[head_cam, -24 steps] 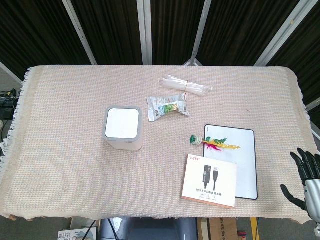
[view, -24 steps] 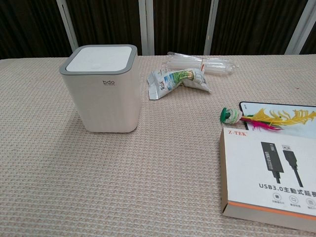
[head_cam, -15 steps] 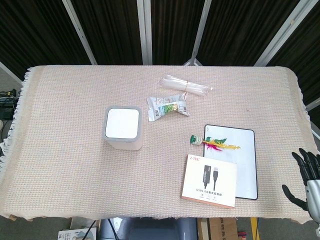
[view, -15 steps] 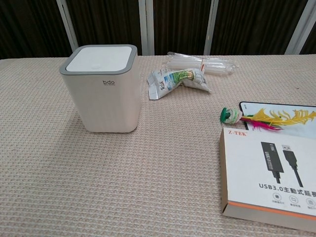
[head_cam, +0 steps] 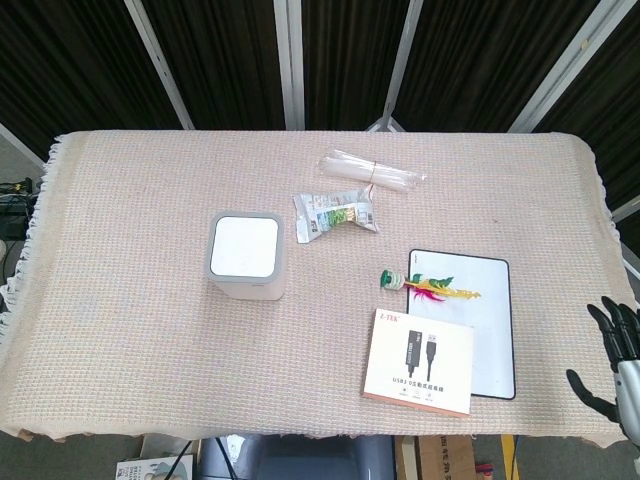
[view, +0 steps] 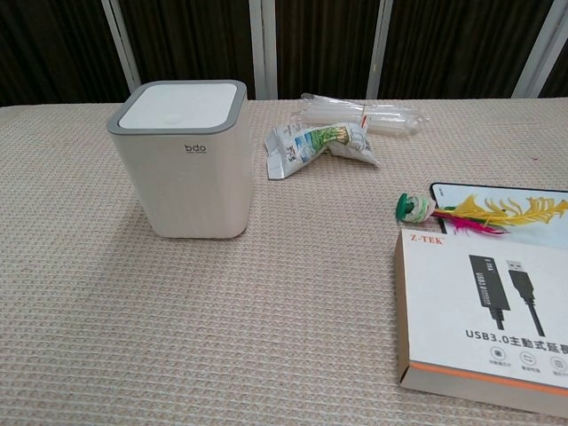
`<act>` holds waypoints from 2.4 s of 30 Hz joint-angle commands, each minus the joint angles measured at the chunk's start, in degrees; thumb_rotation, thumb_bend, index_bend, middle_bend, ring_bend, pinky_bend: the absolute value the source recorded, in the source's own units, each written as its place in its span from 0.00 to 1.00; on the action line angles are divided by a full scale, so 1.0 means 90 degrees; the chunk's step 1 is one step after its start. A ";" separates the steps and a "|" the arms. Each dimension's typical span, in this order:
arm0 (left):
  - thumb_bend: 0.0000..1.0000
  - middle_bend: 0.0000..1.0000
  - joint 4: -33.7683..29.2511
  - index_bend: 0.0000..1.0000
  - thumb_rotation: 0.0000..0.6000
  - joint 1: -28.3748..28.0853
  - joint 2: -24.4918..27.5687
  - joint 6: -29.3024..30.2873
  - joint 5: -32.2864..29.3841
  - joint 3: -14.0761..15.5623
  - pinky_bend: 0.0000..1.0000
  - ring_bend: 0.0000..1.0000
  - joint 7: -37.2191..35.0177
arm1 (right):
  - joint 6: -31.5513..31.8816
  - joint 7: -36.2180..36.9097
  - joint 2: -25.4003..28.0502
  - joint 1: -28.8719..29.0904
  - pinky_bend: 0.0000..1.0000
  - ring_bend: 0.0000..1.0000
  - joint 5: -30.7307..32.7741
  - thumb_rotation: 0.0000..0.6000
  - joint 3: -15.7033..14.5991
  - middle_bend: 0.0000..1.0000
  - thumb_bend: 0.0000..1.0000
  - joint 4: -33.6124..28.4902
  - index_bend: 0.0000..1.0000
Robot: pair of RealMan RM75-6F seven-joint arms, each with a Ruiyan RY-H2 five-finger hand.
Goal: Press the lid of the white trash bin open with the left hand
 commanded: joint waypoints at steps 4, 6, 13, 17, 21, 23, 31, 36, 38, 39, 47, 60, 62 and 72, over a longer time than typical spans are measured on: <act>0.08 0.04 -0.0031 0.12 1.00 0.0035 0.0019 0.0037 -0.0029 0.0001 0.00 0.00 -0.0072 | 0.0052 0.0045 0.0033 -0.0033 0.00 0.01 0.0003 1.00 0.0003 0.06 0.27 0.0004 0.12; 0.09 0.05 -0.0025 0.12 1.00 0.0035 0.0016 0.0045 -0.0009 0.0003 0.00 0.00 -0.0062 | 0.0066 0.0076 0.0045 -0.0039 0.00 0.01 0.0005 1.00 0.0006 0.06 0.27 0.0002 0.12; 0.15 0.19 0.0044 0.16 1.00 -0.0212 0.0014 -0.0067 0.0233 -0.0104 0.11 0.10 -0.0210 | 0.0097 0.0170 0.0077 -0.0053 0.00 0.01 -0.0001 1.00 0.0011 0.06 0.27 0.0015 0.12; 0.15 0.24 -0.0193 0.16 1.00 -0.0566 0.0334 -0.0431 0.0276 -0.0263 0.14 0.14 -0.0289 | 0.0056 0.0153 0.0077 -0.0043 0.00 0.01 0.0011 1.00 0.0003 0.06 0.27 0.0006 0.12; 0.18 0.33 -0.0783 0.16 1.00 -0.1098 0.0877 -0.0978 0.0155 -0.0590 0.21 0.22 0.0042 | -0.0008 0.0059 0.0051 -0.0018 0.00 0.01 -0.0010 1.00 -0.0012 0.06 0.27 -0.0010 0.12; 0.20 0.42 -0.1084 0.16 1.00 -0.1432 0.1127 -0.1355 0.0124 -0.0754 0.28 0.29 0.0120 | -0.0036 0.0006 0.0032 -0.0006 0.00 0.01 -0.0013 1.00 -0.0017 0.06 0.27 -0.0019 0.12; 0.44 0.75 -0.1790 0.16 1.00 -0.2676 0.1729 -0.3105 -0.0047 -0.1139 0.56 0.59 -0.0122 | -0.0070 -0.0102 0.0015 -0.0001 0.00 0.01 0.0006 1.00 -0.0020 0.06 0.27 -0.0063 0.12; 0.70 0.85 -0.2116 0.19 1.00 -0.3271 0.1818 -0.3919 -0.0369 -0.1313 0.64 0.68 0.0222 | -0.0063 -0.0062 0.0027 -0.0010 0.00 0.01 0.0043 1.00 -0.0010 0.06 0.27 -0.0054 0.12; 0.73 0.86 -0.2243 0.19 1.00 -0.3508 0.1807 -0.4225 -0.0670 -0.1393 0.64 0.69 0.0536 | -0.0068 -0.0062 0.0028 -0.0007 0.00 0.01 0.0042 1.00 -0.0010 0.06 0.27 -0.0061 0.12; 0.73 0.86 -0.2287 0.19 1.00 -0.3605 0.1784 -0.4329 -0.0813 -0.1428 0.64 0.70 0.0698 | -0.0073 -0.0066 0.0027 -0.0006 0.00 0.02 0.0046 1.00 -0.0011 0.06 0.27 -0.0061 0.12; 0.74 0.87 -0.2664 0.22 1.00 -0.4411 0.1348 -0.5009 -0.2201 -0.1514 0.64 0.70 0.2302 | -0.0082 -0.0108 0.0012 -0.0006 0.00 0.02 0.0060 1.00 -0.0006 0.06 0.27 -0.0076 0.12; 0.74 0.87 -0.2755 0.22 1.00 -0.5500 0.0171 -0.4912 -0.3886 -0.1274 0.64 0.70 0.4237 | -0.0122 -0.0133 0.0000 0.0010 0.00 0.02 0.0147 1.00 0.0027 0.06 0.27 -0.0083 0.12; 0.73 0.87 -0.2772 0.23 1.00 -0.5583 0.0073 -0.4894 -0.4012 -0.1219 0.64 0.70 0.4363 | -0.0131 -0.0126 -0.0001 0.0015 0.00 0.02 0.0162 1.00 0.0033 0.06 0.27 -0.0086 0.12; 0.73 0.88 -0.2682 0.23 1.00 -0.6056 -0.0465 -0.4724 -0.4628 -0.0931 0.64 0.70 0.5041 | -0.0066 -0.0048 0.0023 -0.0019 0.00 0.02 0.0171 1.00 0.0043 0.06 0.27 -0.0097 0.12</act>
